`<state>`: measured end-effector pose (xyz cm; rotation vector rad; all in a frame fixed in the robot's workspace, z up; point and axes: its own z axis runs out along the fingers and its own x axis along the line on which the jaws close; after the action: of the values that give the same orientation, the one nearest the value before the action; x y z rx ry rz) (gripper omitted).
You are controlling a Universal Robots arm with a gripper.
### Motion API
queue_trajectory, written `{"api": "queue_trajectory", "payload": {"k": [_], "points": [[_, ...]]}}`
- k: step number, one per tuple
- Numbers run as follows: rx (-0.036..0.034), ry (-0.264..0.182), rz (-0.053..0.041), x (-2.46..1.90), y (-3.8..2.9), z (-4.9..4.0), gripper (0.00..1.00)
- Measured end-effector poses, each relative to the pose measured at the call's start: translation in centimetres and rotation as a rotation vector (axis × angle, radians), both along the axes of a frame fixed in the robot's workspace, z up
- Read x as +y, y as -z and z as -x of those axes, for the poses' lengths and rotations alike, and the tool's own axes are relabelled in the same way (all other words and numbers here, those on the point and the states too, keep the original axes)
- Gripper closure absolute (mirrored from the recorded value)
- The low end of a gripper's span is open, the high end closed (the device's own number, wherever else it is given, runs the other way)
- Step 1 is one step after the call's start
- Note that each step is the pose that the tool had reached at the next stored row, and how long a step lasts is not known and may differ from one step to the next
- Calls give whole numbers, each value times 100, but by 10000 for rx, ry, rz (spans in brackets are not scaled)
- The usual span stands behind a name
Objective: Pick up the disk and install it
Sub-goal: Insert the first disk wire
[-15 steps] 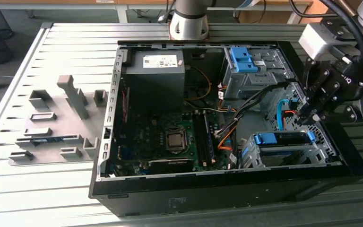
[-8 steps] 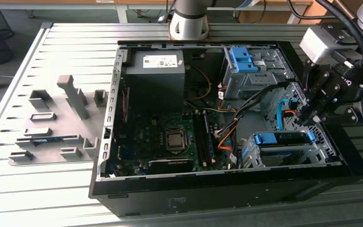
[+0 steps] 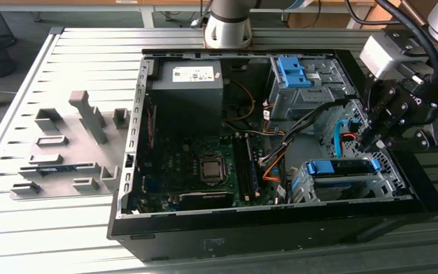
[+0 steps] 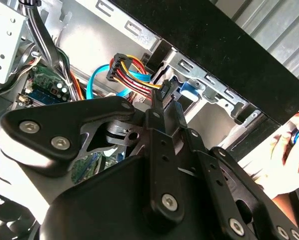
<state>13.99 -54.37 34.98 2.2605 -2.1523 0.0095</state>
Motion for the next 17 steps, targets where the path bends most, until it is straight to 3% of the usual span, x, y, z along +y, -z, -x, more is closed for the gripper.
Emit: {"api": "queue_trajectory", "payload": {"k": [11,17], "points": [[0,1,0,55,-24,0,75],[0,0,1,59,0,0,75]]}}
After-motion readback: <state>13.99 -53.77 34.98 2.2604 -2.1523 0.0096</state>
